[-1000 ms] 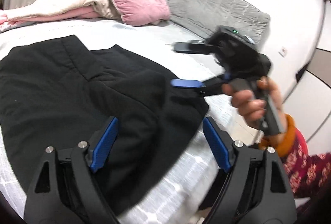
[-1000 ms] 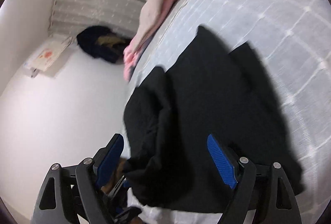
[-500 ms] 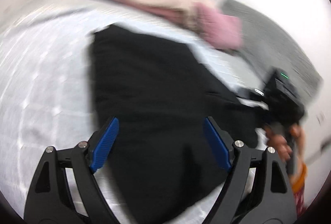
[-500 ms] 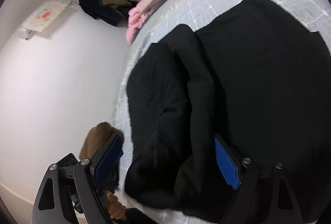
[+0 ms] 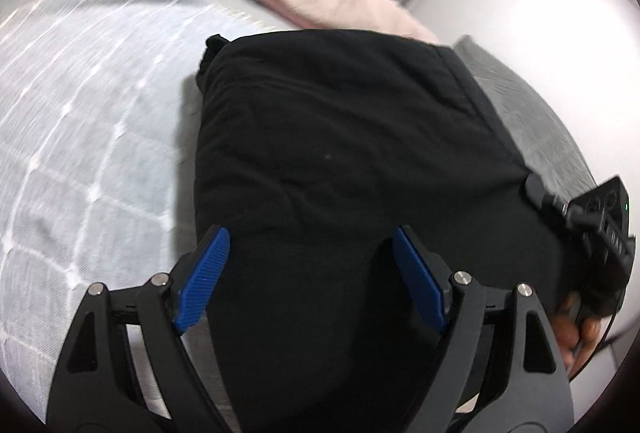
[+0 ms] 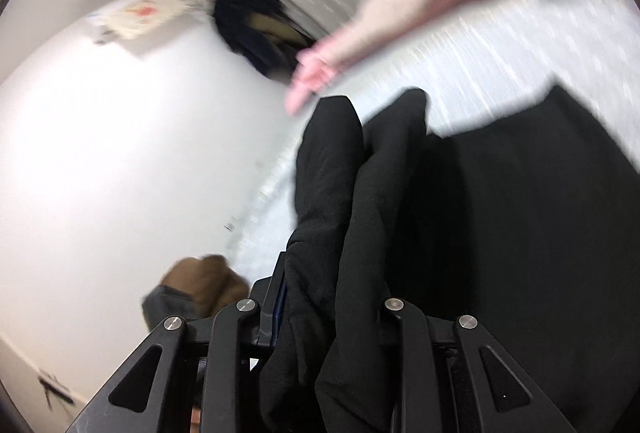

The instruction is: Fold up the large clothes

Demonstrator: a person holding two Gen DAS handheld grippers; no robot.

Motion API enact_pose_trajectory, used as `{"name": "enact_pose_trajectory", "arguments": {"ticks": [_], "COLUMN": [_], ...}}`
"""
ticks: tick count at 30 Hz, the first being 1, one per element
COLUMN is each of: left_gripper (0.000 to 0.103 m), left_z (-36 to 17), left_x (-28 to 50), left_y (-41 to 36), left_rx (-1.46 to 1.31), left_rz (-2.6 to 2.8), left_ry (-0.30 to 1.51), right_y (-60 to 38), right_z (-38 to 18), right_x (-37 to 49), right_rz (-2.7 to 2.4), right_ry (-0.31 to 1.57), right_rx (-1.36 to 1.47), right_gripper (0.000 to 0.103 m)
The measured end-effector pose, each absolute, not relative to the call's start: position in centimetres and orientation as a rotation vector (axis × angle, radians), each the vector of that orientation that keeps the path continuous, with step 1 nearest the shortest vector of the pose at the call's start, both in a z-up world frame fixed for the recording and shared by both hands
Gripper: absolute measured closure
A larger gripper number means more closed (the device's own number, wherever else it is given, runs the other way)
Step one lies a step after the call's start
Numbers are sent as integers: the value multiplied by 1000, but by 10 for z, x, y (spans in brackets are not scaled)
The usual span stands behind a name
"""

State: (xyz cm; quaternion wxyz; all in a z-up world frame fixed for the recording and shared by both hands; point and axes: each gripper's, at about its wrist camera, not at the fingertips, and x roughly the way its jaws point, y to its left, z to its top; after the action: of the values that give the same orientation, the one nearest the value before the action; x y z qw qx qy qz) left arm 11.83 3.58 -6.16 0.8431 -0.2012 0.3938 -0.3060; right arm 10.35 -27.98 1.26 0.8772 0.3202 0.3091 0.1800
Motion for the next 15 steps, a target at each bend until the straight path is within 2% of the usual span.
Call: {"name": "enact_pose_trajectory", "arguments": {"ticks": [3,7,11,13,15], "left_gripper": [20,20,19,12,9], "left_z": [-51,-53,-72,-78,-78], "left_x": [108,98,95,93,90], "left_y": [23,2,-32,-45,-51], "left_rx": [-353,-287,-249,-201,-169], "left_rz": [-705,-779,-839,-816,-797], "left_ry": [776,780,869,860,847], "right_y": [-310,-365,-424,-444,-456], "right_z": [26,15,-52,-95,-116], "right_x": [71,38,34,39,39], "right_rz": [346,262,133,70,109], "right_ry": [556,527,679,823,836], "right_rx": [654,701,871,945,1032], "right_gripper": [77,77,75,68,66]}}
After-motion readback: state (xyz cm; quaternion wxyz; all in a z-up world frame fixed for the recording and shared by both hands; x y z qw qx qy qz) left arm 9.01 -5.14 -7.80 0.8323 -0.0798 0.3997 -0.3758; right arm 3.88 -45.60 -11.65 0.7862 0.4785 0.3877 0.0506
